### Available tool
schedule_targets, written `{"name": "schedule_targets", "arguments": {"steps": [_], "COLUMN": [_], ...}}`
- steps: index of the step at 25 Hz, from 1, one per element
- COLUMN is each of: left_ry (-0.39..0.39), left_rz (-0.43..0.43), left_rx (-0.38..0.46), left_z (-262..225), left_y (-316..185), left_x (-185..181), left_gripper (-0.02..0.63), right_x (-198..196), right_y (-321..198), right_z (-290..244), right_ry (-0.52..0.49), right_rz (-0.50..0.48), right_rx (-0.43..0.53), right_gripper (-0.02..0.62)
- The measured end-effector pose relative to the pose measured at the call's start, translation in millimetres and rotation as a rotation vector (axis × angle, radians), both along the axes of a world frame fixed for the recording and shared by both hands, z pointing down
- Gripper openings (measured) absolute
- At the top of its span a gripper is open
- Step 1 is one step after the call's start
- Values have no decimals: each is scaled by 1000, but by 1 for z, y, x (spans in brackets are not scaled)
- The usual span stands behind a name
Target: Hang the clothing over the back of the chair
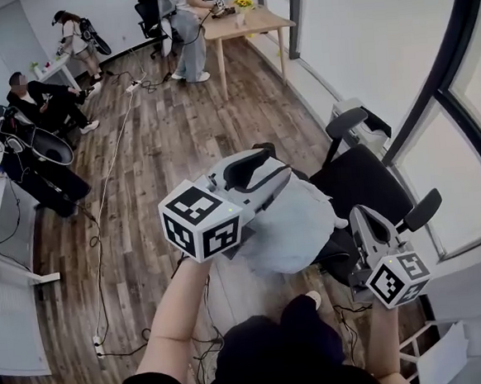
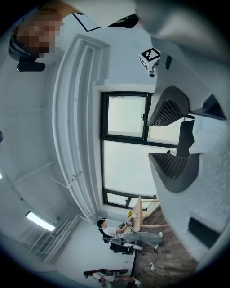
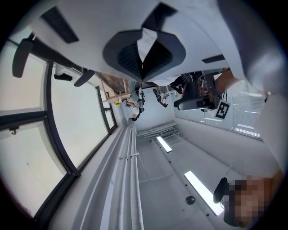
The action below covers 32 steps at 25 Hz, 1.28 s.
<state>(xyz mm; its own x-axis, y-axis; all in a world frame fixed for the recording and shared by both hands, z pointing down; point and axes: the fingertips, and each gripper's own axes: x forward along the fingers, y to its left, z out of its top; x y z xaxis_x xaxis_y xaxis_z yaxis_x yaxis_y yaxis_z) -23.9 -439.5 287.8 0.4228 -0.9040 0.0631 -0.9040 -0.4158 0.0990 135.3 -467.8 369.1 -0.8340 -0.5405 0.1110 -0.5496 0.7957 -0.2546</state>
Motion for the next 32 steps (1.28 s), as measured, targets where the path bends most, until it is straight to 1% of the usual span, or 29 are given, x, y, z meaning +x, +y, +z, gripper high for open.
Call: {"name": "schedule_targets", "arguments": {"steps": [3,7,11,16,21,27,29,32], "left_ry": [3,17,27,24,50,37,31,48], "left_rz": [-23,-31,-64,-100,-139,-198,-215,-228], "left_rx": [-15,-32,-41,-57,-69,-106,-120,-140], "left_z": [11,26,39,55,72,102,113,131], "left_y": [28,67,95,117,136,158,167,178], "left_x": [-9,-18,-24,-21,-17,-15,-14,-10], "left_gripper": [159,147,103,67,35,17,12,8], "right_x": [-1,-4,-2,7,11,10,12,18], "right_y": [19,48,71,92,109,131,139,149], "right_z": [4,7,9,12,21,38,46,57], "right_ry": [2,3,4,9,18,65,71,66], "right_rz": [12,23,41,49,48,46,47,54], "right_rx": [-6,-2,1,-5,-11,6,-1,-27], "right_gripper": [2,2,2,2,2,2,2,2]}}
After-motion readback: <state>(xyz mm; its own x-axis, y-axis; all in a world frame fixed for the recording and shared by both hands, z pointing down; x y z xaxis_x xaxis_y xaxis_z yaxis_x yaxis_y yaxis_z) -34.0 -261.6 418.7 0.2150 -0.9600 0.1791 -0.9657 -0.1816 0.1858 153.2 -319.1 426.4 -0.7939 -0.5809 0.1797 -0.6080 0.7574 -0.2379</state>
